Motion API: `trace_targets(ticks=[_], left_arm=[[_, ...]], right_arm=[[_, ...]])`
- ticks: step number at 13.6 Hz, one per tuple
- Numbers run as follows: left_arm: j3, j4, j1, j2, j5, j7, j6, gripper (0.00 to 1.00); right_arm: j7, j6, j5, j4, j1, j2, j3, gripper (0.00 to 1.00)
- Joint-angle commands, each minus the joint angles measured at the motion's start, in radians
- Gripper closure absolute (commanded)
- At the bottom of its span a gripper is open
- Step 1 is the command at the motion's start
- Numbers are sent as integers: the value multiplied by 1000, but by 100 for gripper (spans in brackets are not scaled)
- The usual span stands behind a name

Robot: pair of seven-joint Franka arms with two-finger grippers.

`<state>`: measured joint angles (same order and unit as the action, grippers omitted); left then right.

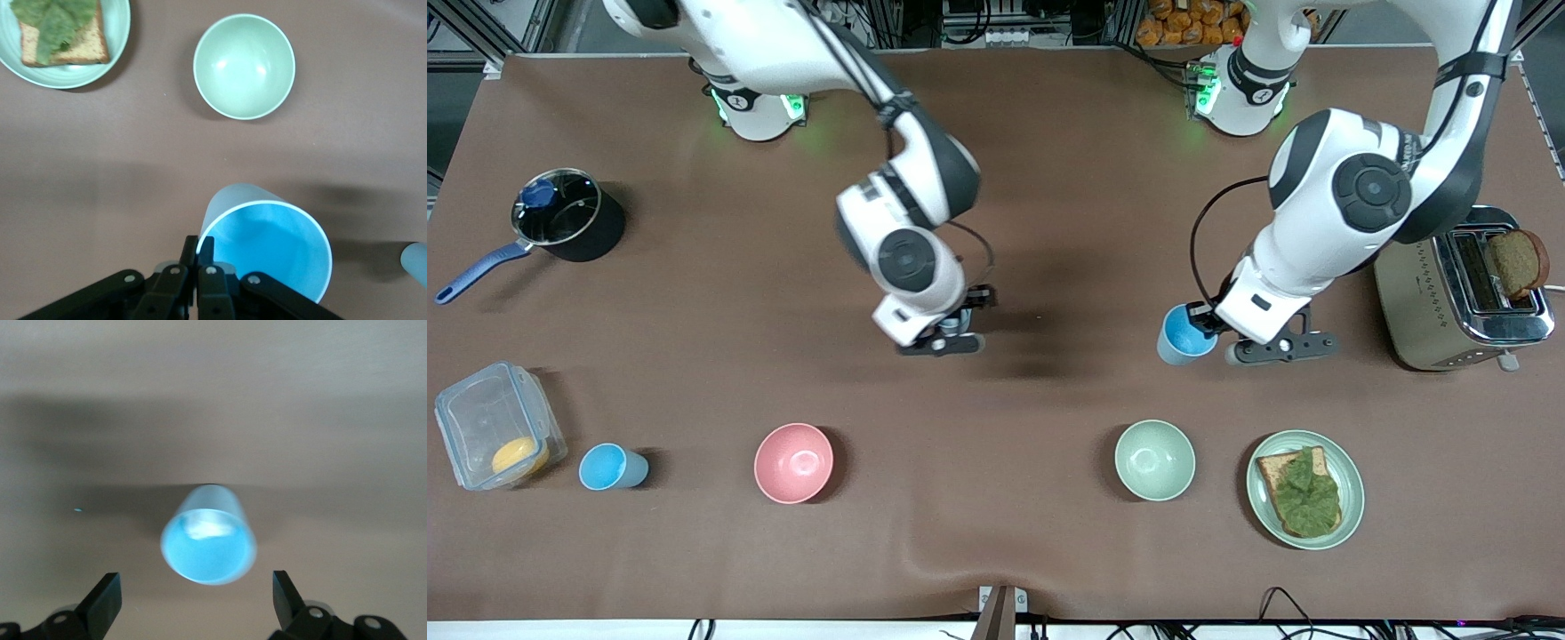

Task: Stack blue cups with both arms
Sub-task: 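Carry the blue cup with the right gripper to the table center and release, then lower the left gripper's cup into the center cup while the right gripper withdraws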

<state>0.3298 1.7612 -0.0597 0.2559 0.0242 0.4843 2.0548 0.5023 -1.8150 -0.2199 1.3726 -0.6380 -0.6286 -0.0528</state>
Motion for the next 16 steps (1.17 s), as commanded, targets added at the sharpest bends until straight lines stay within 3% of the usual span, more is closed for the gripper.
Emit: trace_targets(ticks=[1, 4, 8, 10, 13, 16], left_arm=[[2, -23, -26, 17, -12, 29, -24, 100], [3, -34, -103, 26, -12, 159, -13, 100], [2, -46, -216, 78, -13, 336, 85, 100], [2, -58, -281, 118, -12, 451, 149, 100], [-2, -216, -394, 239, -6, 650, 165, 100], [-21, -328, -495, 344, 23, 805, 165, 100]], right_arm=[[-127, 129, -9, 11, 116, 101, 13, 0], [-223, 230, -4, 19, 260, 176, 11, 0], [-297, 310, 135, 17, 371, 243, 13, 0], [-329, 332, 159, 17, 423, 263, 13, 0], [-404, 315, 157, 49, 486, 329, 19, 0], [-413, 205, 166, 182, 541, 461, 21, 0]])
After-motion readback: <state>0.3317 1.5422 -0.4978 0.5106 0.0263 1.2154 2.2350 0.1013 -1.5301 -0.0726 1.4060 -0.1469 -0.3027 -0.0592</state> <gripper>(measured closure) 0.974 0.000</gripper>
